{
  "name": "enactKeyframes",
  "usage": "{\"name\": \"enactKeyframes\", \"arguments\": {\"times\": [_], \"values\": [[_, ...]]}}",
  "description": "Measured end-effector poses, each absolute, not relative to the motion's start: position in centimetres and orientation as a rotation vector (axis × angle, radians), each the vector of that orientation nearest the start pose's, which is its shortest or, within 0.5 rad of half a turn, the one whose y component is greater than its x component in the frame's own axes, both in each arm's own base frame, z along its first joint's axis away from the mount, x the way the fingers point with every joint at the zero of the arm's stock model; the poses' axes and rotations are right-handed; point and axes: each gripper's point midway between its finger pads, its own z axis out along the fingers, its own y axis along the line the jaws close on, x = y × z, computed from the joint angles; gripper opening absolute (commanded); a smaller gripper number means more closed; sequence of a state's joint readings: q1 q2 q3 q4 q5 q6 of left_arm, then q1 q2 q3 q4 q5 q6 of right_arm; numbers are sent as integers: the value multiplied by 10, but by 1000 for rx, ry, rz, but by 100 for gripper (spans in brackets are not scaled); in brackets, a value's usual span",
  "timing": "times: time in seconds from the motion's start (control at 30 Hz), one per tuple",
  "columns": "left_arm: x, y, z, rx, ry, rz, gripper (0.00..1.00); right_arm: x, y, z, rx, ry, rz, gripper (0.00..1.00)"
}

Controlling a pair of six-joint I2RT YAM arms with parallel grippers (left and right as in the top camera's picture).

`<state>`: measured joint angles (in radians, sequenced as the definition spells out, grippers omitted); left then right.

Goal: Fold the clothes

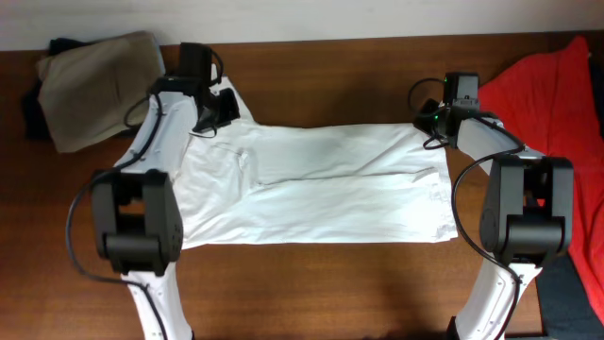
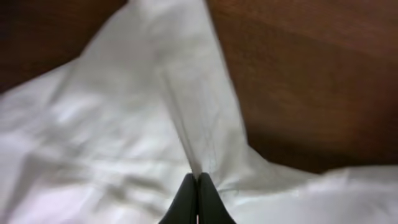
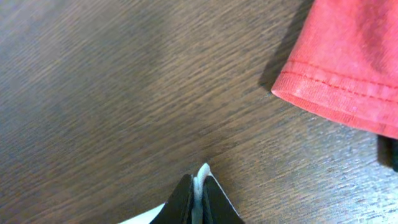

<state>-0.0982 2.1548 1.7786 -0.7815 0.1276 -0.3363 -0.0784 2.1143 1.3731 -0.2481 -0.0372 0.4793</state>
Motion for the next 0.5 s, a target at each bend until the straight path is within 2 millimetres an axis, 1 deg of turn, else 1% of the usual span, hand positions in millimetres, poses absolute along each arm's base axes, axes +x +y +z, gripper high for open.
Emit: {"name": "enactKeyframes", "arguments": {"times": [0.1,0.2,0.27,0.33,0.43,0.5], "values": [[493,-66,92,-301,2765,-256,0,508,-34,10,703,2495,196,8],[473,-60,94,-319,2828,-203,0,503,-34,8,725,2512,191,8],[457,-51,94,-336,2883,-128,0,499,-35,5,736,2527,179,7],[445,-44,98,-348,2913,-63,0,497,-35,5,743,2534,173,5],[422,-31,110,-391,2954,53,0,491,-33,6,750,2558,169,4],[409,-27,119,-413,2968,101,0,485,-30,7,762,2578,169,4]]}}
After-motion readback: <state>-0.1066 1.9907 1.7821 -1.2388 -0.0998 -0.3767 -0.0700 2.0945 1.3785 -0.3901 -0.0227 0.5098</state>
